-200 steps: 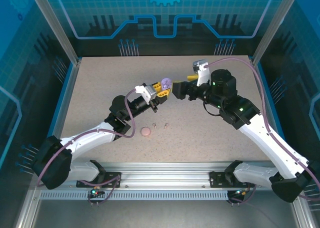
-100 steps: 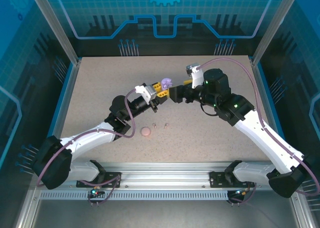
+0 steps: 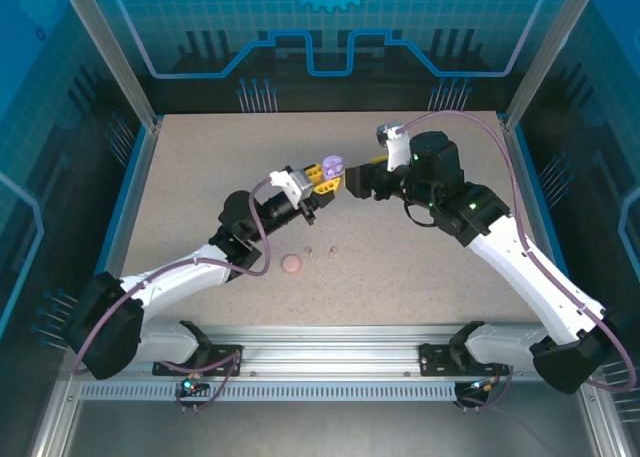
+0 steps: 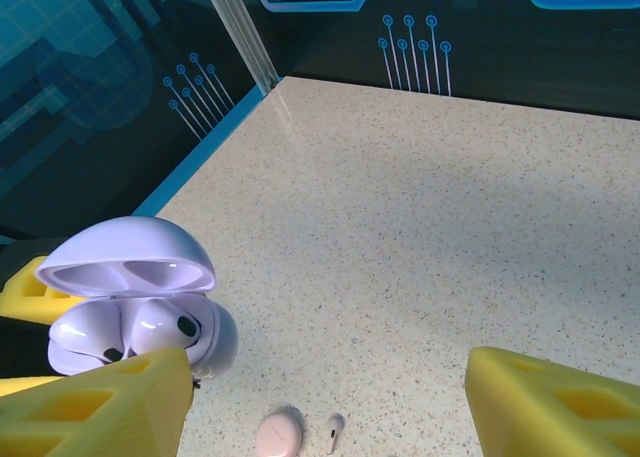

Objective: Insert the wireless bluetooth earbuds into the charging case

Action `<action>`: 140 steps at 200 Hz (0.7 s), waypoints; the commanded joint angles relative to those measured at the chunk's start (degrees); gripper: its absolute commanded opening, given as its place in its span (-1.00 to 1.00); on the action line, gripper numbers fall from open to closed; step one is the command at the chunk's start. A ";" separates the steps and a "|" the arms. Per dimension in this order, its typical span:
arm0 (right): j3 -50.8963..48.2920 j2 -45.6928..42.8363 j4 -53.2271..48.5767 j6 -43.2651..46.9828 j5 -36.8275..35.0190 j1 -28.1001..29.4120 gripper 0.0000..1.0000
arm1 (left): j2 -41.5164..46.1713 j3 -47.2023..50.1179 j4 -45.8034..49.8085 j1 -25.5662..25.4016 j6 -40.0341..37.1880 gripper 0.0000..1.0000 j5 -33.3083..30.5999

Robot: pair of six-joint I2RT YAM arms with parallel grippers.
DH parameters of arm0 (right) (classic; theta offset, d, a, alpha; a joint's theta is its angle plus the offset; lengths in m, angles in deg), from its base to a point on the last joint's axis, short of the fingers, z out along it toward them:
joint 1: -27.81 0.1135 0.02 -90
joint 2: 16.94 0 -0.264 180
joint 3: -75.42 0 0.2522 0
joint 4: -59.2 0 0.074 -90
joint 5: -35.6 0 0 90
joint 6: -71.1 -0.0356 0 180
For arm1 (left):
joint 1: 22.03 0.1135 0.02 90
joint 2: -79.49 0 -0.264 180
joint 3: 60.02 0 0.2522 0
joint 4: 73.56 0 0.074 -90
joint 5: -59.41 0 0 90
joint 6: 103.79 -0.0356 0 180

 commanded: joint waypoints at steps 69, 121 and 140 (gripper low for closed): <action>6.30 0.30 -3.21 -2.86 2.92 -6.27 0.44 | 0.89 -0.79 -2.18 -0.34 0.38 -1.00 0.10; 22.21 14.95 -12.89 -5.31 6.04 -6.29 0.49 | 0.51 0.40 -2.55 -0.42 2.00 -1.00 0.97; 26.63 19.45 -14.98 -5.66 7.41 -6.23 0.49 | 0.15 0.40 -2.52 -0.43 2.67 -1.00 1.31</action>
